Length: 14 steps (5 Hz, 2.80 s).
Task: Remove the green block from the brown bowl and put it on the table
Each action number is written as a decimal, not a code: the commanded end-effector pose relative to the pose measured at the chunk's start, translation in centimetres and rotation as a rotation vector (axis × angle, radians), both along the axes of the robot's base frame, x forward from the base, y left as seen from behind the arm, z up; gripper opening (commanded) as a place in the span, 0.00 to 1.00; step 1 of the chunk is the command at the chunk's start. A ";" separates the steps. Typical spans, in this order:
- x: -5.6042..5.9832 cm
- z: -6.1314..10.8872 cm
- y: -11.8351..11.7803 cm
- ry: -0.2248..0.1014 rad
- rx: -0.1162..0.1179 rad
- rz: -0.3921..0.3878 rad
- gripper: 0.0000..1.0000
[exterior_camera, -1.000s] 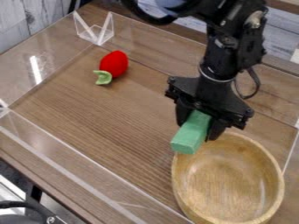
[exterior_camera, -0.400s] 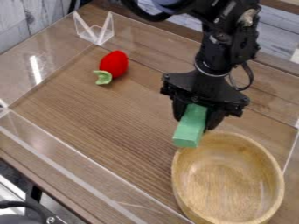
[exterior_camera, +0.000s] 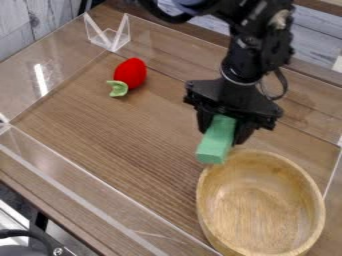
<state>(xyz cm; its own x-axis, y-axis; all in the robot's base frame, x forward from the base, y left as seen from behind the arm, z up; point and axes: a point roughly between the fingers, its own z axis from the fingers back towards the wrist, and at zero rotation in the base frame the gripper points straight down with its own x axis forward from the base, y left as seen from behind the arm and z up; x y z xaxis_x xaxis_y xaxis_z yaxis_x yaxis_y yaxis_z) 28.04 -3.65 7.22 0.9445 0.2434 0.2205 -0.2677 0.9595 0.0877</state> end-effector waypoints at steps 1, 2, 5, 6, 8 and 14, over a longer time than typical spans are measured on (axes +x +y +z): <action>1.4 1.6 1.4 -0.067 -0.012 -0.018 0.00; 1.5 1.1 2.6 -0.080 -0.016 -0.024 0.00; 0.9 2.3 3.4 -0.076 -0.005 -0.034 0.00; 1.0 2.6 2.1 -0.080 0.000 -0.009 0.00; 0.9 3.4 0.6 -0.078 -0.008 0.016 0.00; 0.6 2.1 0.6 -0.046 -0.015 0.146 1.00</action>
